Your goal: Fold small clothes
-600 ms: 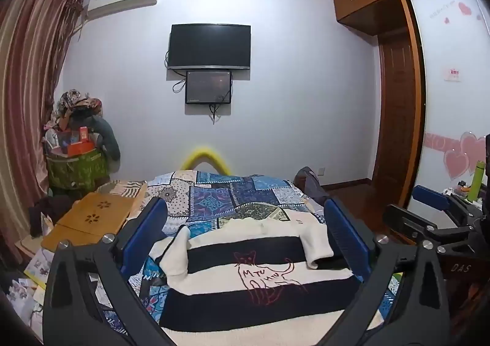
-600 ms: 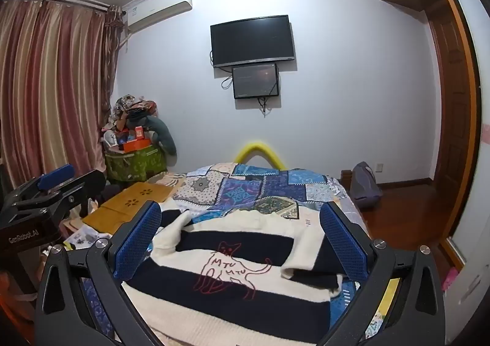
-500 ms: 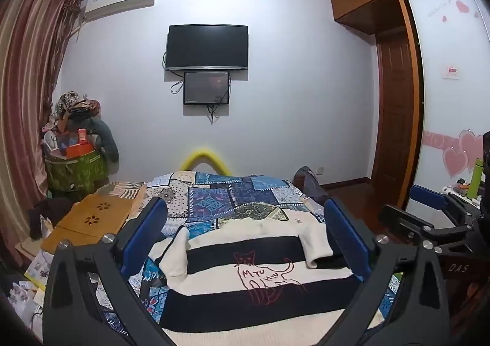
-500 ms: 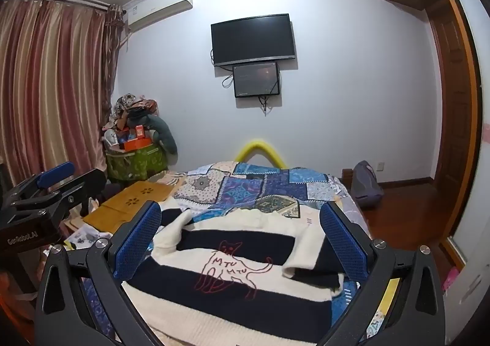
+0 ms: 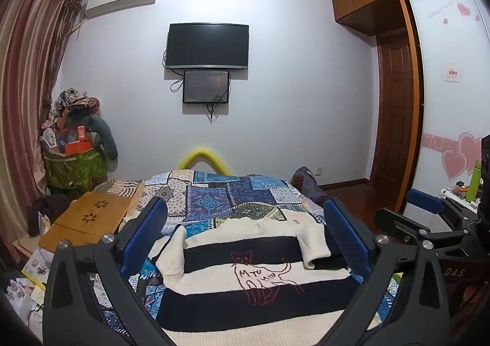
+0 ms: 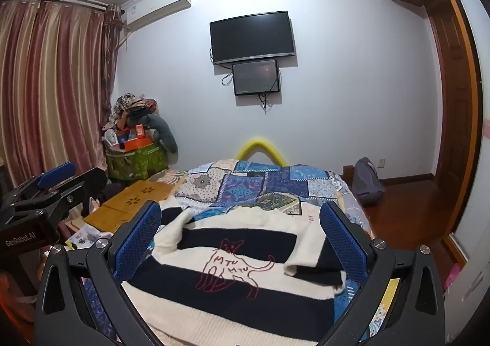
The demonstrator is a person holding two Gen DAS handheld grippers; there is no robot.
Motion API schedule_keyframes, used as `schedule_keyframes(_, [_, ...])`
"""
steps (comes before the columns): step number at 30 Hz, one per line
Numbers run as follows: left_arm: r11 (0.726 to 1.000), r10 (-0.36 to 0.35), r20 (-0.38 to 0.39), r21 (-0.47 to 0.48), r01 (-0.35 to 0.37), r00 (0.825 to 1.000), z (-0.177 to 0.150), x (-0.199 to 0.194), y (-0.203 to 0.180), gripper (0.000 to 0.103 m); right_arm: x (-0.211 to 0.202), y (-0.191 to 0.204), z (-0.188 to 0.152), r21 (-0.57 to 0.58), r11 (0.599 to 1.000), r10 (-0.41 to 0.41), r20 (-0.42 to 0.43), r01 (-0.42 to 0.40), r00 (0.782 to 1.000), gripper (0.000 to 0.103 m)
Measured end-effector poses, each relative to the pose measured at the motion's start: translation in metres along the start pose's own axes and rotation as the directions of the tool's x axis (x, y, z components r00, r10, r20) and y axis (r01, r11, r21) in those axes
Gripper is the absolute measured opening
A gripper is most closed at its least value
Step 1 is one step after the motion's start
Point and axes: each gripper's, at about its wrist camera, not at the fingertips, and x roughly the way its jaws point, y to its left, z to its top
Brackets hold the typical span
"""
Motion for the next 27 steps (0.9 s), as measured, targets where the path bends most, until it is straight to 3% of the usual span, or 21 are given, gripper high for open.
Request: schedule_keyframes(27, [1.0,0.003,-0.006,-0.016,-0.003,1.0,-0.0031,0.0049,0.0015,0.103,0.002,-0.0019,0.0007,0.004,1.0,0.003,-0.01,-0.003,1.0,0.103])
